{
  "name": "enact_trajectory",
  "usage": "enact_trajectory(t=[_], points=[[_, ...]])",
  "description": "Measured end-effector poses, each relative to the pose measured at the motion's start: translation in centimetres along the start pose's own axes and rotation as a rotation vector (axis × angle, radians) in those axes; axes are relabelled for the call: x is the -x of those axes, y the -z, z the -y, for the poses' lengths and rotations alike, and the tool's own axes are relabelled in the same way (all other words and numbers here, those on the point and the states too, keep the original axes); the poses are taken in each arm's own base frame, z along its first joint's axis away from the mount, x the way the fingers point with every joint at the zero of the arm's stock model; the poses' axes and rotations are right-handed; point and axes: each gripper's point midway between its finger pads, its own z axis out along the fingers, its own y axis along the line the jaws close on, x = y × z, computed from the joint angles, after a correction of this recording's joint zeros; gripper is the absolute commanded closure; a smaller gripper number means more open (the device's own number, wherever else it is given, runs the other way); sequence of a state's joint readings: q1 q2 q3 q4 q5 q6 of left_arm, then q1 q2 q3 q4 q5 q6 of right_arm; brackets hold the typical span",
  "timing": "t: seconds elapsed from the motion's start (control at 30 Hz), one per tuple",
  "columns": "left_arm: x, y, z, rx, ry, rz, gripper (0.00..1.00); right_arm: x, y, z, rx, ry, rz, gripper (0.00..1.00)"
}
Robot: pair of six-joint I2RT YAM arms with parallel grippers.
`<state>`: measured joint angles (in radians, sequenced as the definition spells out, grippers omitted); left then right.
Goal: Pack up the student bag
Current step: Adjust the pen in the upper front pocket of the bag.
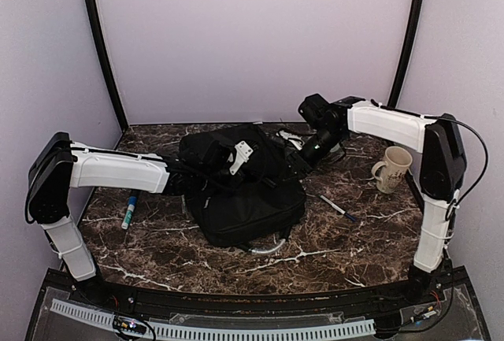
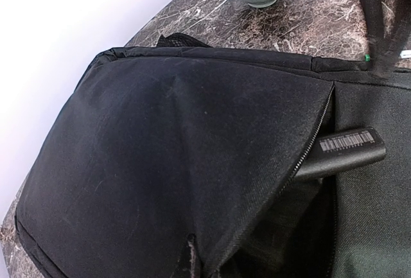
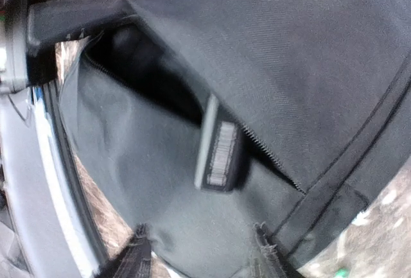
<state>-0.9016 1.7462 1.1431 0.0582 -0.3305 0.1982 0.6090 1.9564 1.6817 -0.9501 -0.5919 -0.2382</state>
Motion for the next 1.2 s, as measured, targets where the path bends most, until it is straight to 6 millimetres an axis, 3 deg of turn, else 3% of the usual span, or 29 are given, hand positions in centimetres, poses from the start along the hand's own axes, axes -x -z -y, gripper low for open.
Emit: enact_trajectory(t=[0.07, 0.17, 0.27, 0.5, 0.77, 1.2], points=[[0.0, 0.0, 0.0, 0.0, 0.0, 0.0, 0.98, -0.8, 0.1, 0.0, -0.01, 0.039, -0.003, 0.87], [0.0, 0.0, 0.0, 0.0, 0.0, 0.001, 0.98, -1.7, -0.6, 0.2, -0.008, 0.075, -0.012, 0.91], [0.0, 0.0, 0.0, 0.0, 0.001, 0.001, 0.98, -2.3, -1.3, 0.6, -0.006, 0.084, -0.021, 0.92], [0.1, 0.2, 0.0, -0.001, 0.001, 0.003, 0.98, -0.9, -3.1, 2.1, -0.01, 0.081, 0.02, 0.92], [0.1, 0.3, -0.2, 0.004, 0.002, 0.004, 0.98, 2.3, -5.8, 2.3, 0.093, 0.01, 0.073, 0.92], [-0.2, 0.3, -0.4, 0.02, -0.001, -0.004, 0.98, 4.6, -6.6, 2.6, 0.11, -0.148, 0.212, 0.82]])
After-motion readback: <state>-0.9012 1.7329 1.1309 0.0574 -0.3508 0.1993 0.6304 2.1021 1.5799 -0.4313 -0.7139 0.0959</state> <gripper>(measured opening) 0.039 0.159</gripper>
